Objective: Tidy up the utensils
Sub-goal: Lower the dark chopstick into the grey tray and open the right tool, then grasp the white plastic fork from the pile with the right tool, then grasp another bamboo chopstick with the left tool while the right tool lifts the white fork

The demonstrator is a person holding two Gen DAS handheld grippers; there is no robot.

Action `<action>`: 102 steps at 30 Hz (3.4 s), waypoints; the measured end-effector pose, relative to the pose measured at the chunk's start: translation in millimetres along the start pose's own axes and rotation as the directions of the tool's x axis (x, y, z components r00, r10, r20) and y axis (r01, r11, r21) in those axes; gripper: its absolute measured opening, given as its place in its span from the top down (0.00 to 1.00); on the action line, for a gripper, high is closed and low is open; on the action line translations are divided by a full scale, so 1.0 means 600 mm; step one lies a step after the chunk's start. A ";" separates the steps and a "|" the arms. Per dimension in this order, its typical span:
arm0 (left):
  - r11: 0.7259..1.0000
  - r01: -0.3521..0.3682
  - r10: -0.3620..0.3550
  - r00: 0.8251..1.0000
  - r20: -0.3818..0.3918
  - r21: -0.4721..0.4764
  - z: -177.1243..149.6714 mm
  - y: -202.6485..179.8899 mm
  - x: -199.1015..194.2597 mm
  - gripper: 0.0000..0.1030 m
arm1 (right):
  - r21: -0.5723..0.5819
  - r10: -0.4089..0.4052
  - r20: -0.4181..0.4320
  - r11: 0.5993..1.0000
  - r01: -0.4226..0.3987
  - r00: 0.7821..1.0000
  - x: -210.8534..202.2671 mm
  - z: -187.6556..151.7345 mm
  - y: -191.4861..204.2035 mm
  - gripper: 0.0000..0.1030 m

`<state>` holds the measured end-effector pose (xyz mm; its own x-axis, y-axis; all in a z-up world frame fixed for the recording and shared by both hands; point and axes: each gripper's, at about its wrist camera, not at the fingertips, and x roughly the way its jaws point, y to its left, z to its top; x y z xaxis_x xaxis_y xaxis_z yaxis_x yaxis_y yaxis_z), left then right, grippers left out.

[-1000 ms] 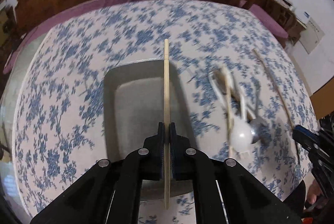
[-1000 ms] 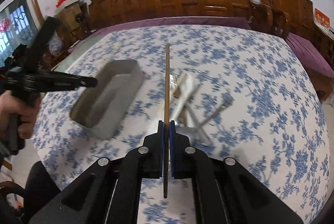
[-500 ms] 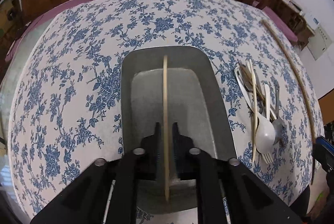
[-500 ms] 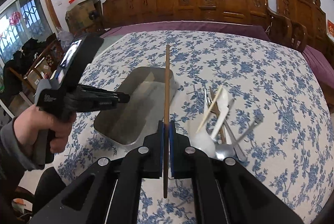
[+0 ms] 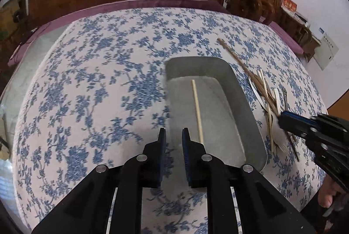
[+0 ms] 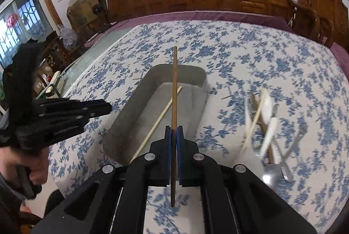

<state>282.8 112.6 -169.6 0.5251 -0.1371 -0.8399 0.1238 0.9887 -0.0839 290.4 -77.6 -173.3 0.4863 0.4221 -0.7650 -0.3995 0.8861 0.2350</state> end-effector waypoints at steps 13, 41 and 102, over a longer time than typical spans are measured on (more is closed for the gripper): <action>0.999 0.024 -0.020 0.996 0.086 -0.044 -0.043 0.035 -0.045 0.71 | 0.034 0.024 -0.042 0.999 -0.022 0.999 0.070 0.013 0.039 0.94; 0.997 0.065 -0.071 0.975 0.208 0.033 -0.061 -0.043 -0.086 0.29 | -0.026 -0.002 0.028 1.000 0.002 1.000 -0.015 -0.002 -0.029 0.91; 0.977 0.121 -0.145 0.981 0.132 0.175 -0.082 -0.234 -0.028 0.26 | 0.042 -0.138 -0.084 0.989 0.142 0.987 -0.012 -0.045 -0.225 0.89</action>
<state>215.0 -21.2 -169.9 0.6082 -0.2855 -0.7407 0.3316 0.9391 -0.0897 319.9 -205.6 -215.6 0.4696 0.2781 -0.8380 -0.2935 0.9443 0.1489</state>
